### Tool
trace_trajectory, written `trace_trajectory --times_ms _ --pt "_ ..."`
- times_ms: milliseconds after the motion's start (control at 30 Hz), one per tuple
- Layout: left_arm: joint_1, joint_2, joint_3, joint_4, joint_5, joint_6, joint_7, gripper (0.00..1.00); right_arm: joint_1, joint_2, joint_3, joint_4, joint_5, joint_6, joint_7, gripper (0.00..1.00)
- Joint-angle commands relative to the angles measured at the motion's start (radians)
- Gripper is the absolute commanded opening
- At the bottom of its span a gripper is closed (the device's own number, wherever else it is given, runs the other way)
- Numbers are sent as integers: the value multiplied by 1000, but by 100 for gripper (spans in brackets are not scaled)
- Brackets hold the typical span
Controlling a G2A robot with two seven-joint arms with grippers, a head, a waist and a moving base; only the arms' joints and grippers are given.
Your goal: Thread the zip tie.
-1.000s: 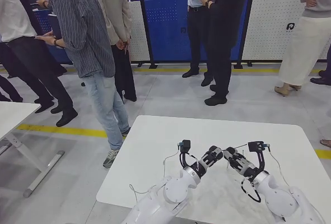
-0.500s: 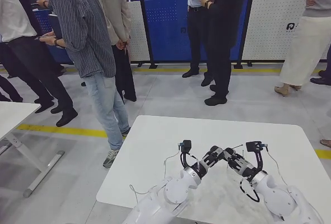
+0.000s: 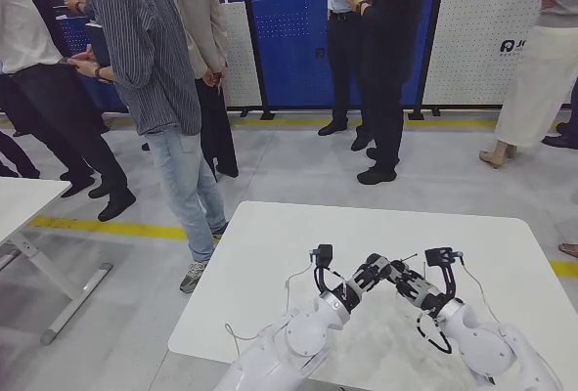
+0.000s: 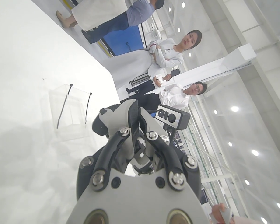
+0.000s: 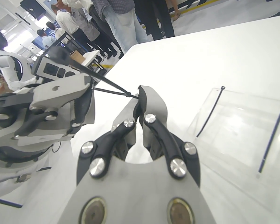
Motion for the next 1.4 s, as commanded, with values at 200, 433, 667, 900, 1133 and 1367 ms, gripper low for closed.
trace_trajectory --times_ms 200,433,667,900,1133,1367 --pt "9 3 -7 -21 -1 -12 -13 0 4 0 -4 5 -5 2 4 0" --pt "16 6 -16 -42 -6 -17 -19 0 11 -1 -9 12 -8 9 8 0" --pt "27 9 -23 -64 -5 -24 -25 0 15 -3 -13 24 -5 13 9 0" --pt "44 13 -32 -91 -3 -33 -31 0 19 -4 -19 37 -5 13 3 0" --pt "55 16 -36 -107 1 -36 -31 0 24 -6 -24 44 -8 15 -1 0" --pt "58 17 -36 -111 -1 -36 -29 0 24 -7 -25 47 -9 15 -6 0"
